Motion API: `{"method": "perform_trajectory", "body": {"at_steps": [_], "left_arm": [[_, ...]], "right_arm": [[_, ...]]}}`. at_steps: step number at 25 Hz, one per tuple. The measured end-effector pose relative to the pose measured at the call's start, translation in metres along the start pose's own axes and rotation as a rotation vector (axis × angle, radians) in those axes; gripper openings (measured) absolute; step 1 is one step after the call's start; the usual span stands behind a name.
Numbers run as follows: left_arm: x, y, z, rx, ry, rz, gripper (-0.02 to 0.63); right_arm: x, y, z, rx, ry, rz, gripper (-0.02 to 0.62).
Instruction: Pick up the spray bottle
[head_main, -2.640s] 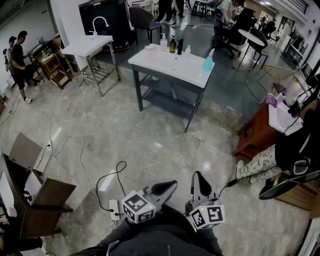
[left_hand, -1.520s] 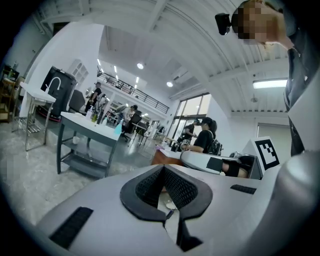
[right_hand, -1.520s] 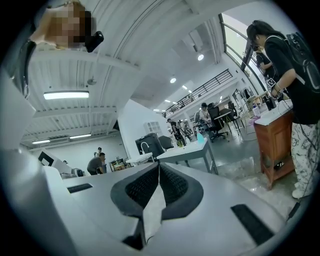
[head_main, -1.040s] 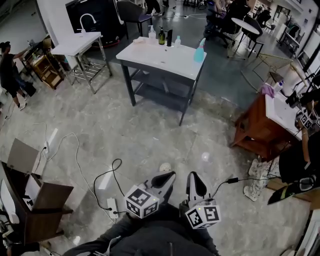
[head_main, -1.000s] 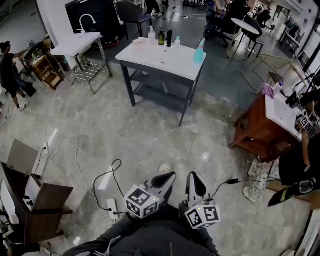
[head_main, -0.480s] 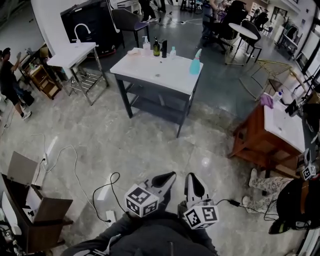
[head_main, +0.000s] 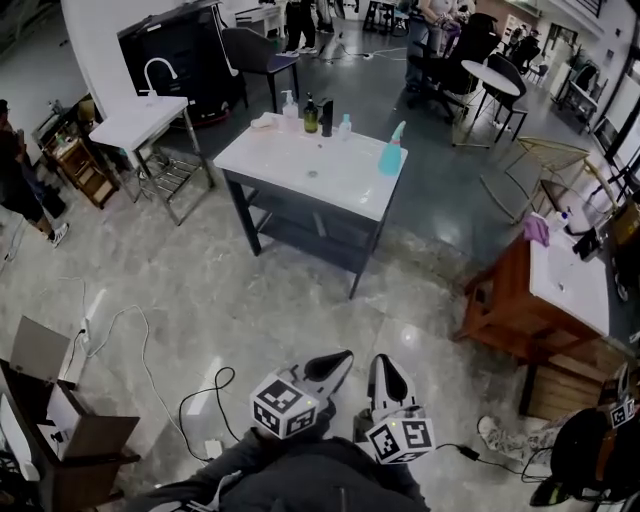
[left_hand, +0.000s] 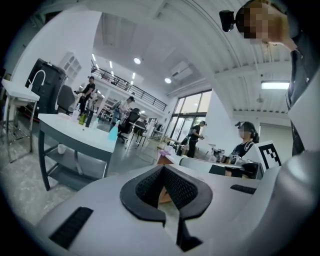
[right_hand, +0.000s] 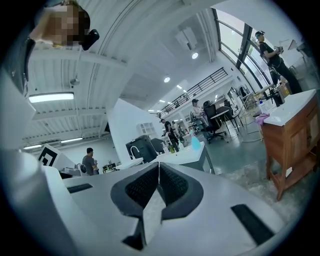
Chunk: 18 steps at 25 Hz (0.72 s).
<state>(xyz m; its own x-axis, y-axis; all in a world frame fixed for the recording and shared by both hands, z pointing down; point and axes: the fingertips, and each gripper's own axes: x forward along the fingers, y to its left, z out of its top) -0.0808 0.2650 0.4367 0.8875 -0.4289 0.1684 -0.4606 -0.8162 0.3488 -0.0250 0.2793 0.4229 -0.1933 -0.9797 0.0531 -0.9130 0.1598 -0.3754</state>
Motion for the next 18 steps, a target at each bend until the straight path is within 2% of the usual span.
{"method": "perform_trajectory", "body": {"at_steps": [12,18], "left_arm": [[0.037,0.061,0.021,-0.013,-0.012,0.035,0.008],[0.052,0.088,0.029,-0.015,-0.016,0.049,0.008]], "right_arm": [[0.073,-0.018,0.004,-0.030,0.031,0.038,0.011],[0.104,-0.030,0.002,-0.007,0.045,0.041,0.011]]}}
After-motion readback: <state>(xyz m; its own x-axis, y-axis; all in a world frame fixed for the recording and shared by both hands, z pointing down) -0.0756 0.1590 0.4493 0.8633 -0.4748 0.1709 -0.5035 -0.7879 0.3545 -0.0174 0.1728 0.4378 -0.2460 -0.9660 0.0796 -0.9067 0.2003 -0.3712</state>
